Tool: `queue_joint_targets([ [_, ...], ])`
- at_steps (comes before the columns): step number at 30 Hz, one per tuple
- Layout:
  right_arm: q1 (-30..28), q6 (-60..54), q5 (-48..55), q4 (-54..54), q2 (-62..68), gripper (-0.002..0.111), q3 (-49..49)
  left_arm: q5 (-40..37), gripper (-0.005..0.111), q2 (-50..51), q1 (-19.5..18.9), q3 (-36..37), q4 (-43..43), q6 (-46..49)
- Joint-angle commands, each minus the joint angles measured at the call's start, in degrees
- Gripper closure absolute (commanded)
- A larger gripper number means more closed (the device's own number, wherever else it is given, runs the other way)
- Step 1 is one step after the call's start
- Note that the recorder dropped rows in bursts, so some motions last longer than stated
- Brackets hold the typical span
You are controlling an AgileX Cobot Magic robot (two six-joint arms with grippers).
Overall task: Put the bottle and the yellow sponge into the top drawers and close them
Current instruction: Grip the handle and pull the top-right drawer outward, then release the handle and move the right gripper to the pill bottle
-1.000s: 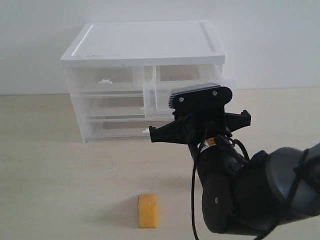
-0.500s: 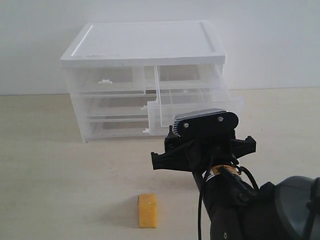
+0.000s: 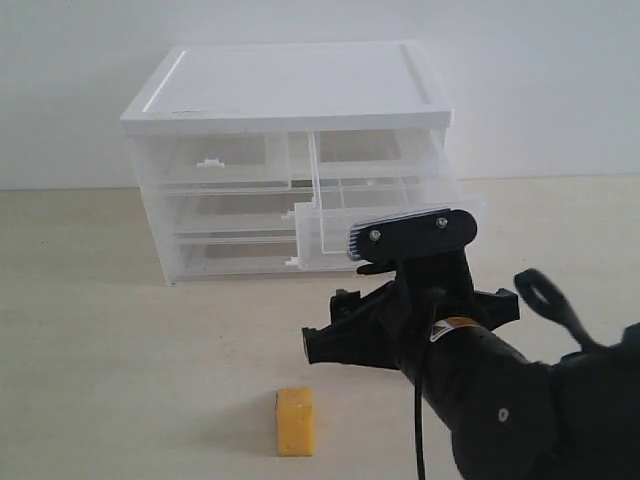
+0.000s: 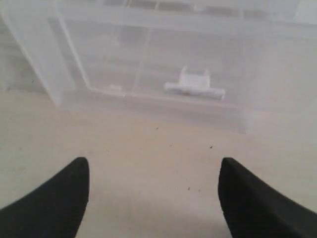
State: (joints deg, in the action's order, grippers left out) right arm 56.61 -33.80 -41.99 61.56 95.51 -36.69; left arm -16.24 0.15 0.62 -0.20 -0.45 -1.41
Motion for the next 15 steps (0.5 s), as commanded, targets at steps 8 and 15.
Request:
queue_joint_targets([
  [8, -0.10, -27.64, 28.74, 8.23, -13.20, 0.044, 0.23, 0.28, 0.102, -0.15, -0.10, 0.20, 0.09, -0.48],
  [15, -0.10, -38.72, 35.44, 12.39, -18.50, 0.100, 0.23, 0.28, 0.102, -0.15, -0.10, 0.20, 0.09, -0.48],
])
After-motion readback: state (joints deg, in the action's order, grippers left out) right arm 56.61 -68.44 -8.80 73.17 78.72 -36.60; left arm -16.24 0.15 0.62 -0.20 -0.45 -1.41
